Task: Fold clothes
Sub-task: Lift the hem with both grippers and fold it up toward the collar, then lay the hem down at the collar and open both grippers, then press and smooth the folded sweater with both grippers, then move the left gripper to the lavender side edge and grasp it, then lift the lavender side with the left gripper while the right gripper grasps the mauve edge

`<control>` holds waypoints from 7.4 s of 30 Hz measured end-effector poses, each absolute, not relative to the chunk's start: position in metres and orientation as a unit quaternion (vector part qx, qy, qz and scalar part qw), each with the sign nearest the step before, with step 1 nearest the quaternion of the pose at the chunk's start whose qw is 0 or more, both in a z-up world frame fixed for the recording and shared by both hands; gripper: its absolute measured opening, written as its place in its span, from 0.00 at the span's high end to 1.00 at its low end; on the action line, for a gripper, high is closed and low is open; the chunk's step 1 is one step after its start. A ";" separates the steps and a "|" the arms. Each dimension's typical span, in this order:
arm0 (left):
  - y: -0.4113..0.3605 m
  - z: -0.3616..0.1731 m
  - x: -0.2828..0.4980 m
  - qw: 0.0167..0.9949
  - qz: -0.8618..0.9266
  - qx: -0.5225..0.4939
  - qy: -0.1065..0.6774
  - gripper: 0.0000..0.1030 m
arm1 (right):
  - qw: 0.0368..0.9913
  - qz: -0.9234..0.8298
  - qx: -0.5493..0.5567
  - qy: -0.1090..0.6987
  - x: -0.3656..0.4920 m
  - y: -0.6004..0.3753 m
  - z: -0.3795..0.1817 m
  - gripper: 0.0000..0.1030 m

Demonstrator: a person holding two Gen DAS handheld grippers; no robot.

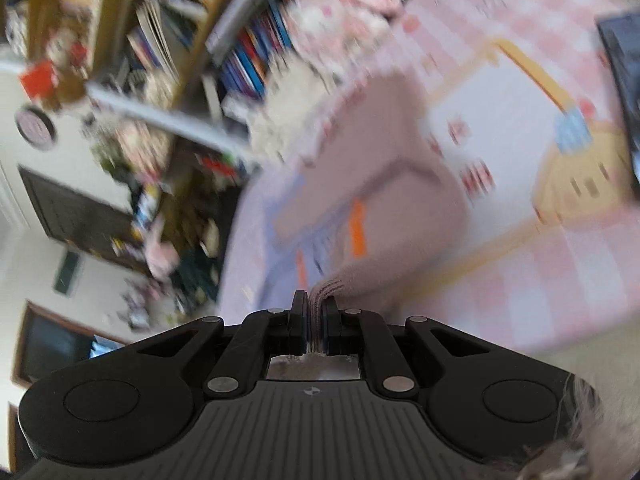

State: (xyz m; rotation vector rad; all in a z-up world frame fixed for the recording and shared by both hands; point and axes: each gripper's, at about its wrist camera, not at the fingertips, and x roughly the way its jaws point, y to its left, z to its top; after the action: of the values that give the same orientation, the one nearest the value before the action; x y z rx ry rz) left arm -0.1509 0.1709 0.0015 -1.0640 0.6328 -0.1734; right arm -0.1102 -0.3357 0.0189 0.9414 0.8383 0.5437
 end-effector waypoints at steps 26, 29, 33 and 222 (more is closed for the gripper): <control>0.203 -0.009 0.031 0.789 -0.082 -0.526 0.307 0.95 | 0.824 0.154 0.449 0.311 0.056 -0.305 0.021 0.93; 0.200 -0.018 0.054 0.792 -0.070 -0.510 0.329 0.95 | 0.826 0.131 0.444 0.323 0.074 -0.301 0.009 0.93; 0.197 -0.027 0.077 0.796 -0.056 -0.483 0.361 0.86 | 0.826 0.097 0.431 0.351 0.094 -0.295 -0.006 0.90; 0.171 -0.058 -0.061 0.760 0.135 -0.563 0.296 0.85 | 0.904 0.126 -0.071 0.403 -0.048 -0.185 0.005 0.28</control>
State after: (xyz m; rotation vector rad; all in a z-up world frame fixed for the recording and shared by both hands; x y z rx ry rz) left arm -0.0613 0.1715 -0.0580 -1.2253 0.6450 0.2946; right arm -0.0475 -0.1854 0.0053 -0.1460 0.8332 0.2602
